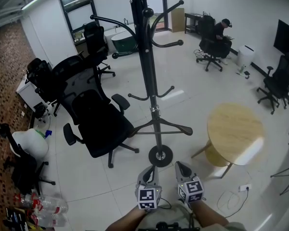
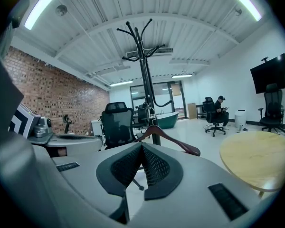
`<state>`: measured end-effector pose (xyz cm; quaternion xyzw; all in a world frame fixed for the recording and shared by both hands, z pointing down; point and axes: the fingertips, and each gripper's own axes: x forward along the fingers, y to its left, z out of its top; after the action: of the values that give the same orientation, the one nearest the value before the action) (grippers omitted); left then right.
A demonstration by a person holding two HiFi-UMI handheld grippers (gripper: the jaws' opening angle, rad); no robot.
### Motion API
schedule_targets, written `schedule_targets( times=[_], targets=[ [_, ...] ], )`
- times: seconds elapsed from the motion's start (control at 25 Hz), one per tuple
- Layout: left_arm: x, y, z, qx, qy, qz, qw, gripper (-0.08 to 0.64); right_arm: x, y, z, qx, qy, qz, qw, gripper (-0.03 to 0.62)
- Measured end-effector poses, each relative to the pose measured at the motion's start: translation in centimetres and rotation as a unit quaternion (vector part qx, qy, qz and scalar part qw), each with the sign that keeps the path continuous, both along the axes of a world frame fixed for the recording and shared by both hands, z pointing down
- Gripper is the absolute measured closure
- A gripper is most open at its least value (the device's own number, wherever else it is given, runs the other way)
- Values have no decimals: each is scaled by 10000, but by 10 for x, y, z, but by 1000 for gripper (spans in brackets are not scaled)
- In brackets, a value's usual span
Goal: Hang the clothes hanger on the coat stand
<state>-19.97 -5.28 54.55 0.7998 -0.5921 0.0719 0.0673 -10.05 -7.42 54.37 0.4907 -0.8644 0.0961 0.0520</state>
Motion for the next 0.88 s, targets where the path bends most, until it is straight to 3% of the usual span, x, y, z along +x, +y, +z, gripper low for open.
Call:
schedule_targets(
  times=[0.88],
  targets=[
    [-4,-10,5,-72,-3,-23,10000,543,0,-11,-4,151,86,119,9998,591]
  ],
)
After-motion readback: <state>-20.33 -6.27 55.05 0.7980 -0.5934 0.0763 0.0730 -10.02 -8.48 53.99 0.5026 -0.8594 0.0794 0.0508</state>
